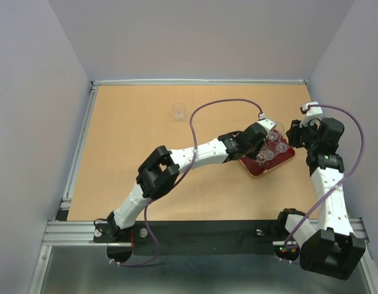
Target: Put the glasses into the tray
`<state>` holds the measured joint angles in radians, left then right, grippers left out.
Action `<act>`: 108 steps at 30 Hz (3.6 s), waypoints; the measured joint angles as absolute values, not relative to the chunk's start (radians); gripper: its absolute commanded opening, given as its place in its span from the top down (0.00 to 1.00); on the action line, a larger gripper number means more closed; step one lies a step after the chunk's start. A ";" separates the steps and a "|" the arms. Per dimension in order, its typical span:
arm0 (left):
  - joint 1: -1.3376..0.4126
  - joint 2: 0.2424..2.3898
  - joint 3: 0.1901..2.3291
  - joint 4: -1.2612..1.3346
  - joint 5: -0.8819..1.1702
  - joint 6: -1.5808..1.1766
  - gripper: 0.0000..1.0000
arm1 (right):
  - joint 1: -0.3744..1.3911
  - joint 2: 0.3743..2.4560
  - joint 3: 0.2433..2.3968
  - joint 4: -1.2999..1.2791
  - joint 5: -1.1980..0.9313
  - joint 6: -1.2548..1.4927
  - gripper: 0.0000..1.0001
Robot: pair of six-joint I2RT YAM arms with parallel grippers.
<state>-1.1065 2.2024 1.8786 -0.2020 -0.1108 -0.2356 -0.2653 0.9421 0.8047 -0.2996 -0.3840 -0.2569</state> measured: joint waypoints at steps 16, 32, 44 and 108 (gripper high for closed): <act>-1.113 2.264 1.931 -0.242 -0.181 -0.207 0.88 | -0.275 0.934 0.805 -0.296 -0.381 -0.246 0.63; -1.118 2.326 1.987 -0.247 -0.192 -0.197 0.77 | -0.276 0.934 0.805 -0.283 -0.381 -0.243 0.63; -1.118 2.328 2.024 -0.251 -0.196 -0.193 0.64 | -0.283 0.934 0.805 -0.282 -0.381 -0.242 0.63; -0.783 0.770 0.759 -0.004 -0.676 0.086 0.07 | 0.484 2.402 2.224 -0.434 -0.296 0.249 0.11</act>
